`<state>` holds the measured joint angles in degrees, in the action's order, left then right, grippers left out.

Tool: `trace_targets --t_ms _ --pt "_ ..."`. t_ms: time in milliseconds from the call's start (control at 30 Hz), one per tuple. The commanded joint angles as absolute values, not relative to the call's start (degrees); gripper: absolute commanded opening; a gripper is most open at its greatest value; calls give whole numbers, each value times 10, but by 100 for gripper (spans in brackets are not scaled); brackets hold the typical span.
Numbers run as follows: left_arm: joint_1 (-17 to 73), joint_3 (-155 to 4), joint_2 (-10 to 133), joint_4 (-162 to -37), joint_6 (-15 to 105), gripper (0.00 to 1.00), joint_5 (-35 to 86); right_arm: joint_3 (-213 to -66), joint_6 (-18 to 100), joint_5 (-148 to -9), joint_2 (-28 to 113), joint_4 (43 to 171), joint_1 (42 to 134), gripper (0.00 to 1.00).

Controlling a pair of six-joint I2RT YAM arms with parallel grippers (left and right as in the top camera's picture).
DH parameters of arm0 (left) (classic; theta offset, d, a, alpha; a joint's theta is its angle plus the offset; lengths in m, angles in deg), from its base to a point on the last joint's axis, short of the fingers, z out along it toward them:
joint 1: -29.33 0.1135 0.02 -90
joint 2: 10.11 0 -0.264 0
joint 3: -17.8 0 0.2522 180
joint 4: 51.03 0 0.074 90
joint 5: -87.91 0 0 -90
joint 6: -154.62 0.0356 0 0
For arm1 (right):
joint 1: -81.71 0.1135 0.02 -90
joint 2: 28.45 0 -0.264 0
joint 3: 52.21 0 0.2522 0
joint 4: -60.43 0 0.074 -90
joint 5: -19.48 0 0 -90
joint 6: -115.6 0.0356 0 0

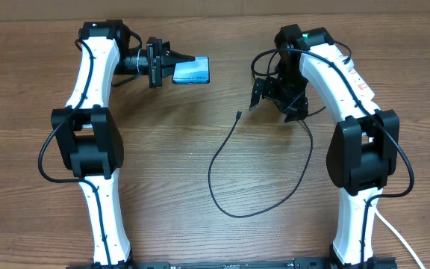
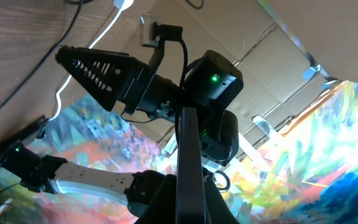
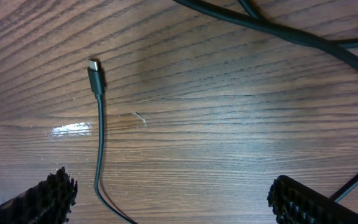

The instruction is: Plug charger to phone and switch on socket

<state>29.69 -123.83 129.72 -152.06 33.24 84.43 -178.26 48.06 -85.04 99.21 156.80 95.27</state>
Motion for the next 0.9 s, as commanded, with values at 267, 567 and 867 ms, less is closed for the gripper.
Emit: trace_targets --t_ms 267,567,867 --pt "293 -1251 1296 -1438 337 4 721 -1739 501 -840 968 1464 1016 82" --pt "302 -1251 1296 -1445 468 4 596 -1739 604 -787 1004 1423 1023 65" --pt "297 -1251 1296 -1458 591 4 477 -1730 607 -801 1042 1386 1042 53"
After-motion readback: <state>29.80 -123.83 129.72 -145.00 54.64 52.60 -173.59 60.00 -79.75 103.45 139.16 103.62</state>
